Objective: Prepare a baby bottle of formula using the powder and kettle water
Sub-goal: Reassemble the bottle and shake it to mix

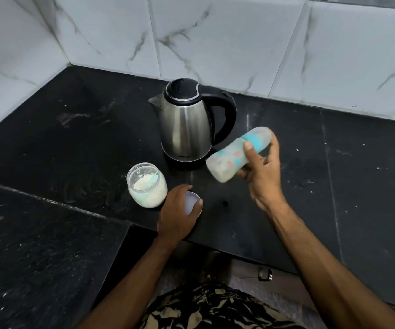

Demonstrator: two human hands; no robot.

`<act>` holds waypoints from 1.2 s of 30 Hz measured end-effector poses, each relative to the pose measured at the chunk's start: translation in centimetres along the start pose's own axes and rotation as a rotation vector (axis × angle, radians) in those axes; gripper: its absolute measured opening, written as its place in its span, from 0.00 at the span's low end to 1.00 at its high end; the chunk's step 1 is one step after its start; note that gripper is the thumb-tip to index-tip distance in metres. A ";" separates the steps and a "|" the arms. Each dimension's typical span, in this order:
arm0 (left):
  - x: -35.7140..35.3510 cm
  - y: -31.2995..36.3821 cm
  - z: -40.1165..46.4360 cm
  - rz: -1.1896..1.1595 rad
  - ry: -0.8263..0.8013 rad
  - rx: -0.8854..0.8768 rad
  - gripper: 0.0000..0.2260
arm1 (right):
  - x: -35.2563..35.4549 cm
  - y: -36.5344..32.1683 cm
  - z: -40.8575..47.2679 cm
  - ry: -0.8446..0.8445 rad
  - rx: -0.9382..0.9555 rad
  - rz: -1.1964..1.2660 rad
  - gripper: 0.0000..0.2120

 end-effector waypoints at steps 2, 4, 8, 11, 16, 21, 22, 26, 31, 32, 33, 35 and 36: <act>-0.2 -0.2 0.3 0.006 -0.019 -0.008 0.22 | -1.9 0.8 -1.4 -0.160 -0.033 -0.119 0.29; -0.7 -0.8 0.6 0.030 -0.058 -0.026 0.19 | -4.0 1.9 -3.2 -0.370 -0.069 -0.241 0.33; -0.2 -0.5 0.2 -0.007 -0.005 0.002 0.22 | -0.8 0.6 -0.5 -0.095 -0.012 -0.147 0.30; 0.2 0.3 0.0 0.000 0.004 0.001 0.23 | 0.4 0.5 0.2 0.003 -0.006 -0.053 0.31; -1.9 -2.1 0.9 0.062 -0.142 0.013 0.21 | -3.9 3.1 -3.3 -0.411 -0.106 -0.305 0.37; 0.1 0.1 0.0 0.004 -0.005 0.005 0.23 | 0.7 0.6 1.0 0.033 -0.035 -0.019 0.28; 0.1 0.2 -0.1 0.005 0.000 -0.004 0.23 | 0.7 0.6 1.1 0.036 -0.040 0.010 0.28; -0.7 -0.6 0.5 0.039 -0.063 -0.039 0.22 | -3.3 2.8 -2.5 -0.305 -0.106 -0.183 0.34; -0.6 -1.3 0.5 0.010 -0.052 0.025 0.20 | -2.3 2.1 -1.3 -0.203 -0.059 -0.194 0.32; -0.4 -1.0 0.3 0.006 -0.015 0.016 0.22 | -1.0 1.5 -0.1 -0.083 -0.048 -0.120 0.32; -0.2 -0.4 0.1 0.007 -0.007 0.007 0.23 | -0.1 1.1 0.7 0.007 -0.040 -0.035 0.31; -0.1 -0.1 0.0 0.003 -0.011 0.003 0.23 | 0.4 1.2 0.9 0.046 -0.045 0.057 0.31; -0.3 -0.6 0.2 0.005 -0.019 0.004 0.22 | -0.3 1.6 0.3 -0.012 -0.067 0.025 0.32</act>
Point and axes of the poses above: each hand's wrist, its own z-axis towards the middle knuckle, its own x-axis out of the back of the hand, y = z × x, the point moved 10 cm from there along z, towards the middle knuckle, and after that the axes turned 4 degrees about -z, right-handed, at the moved point
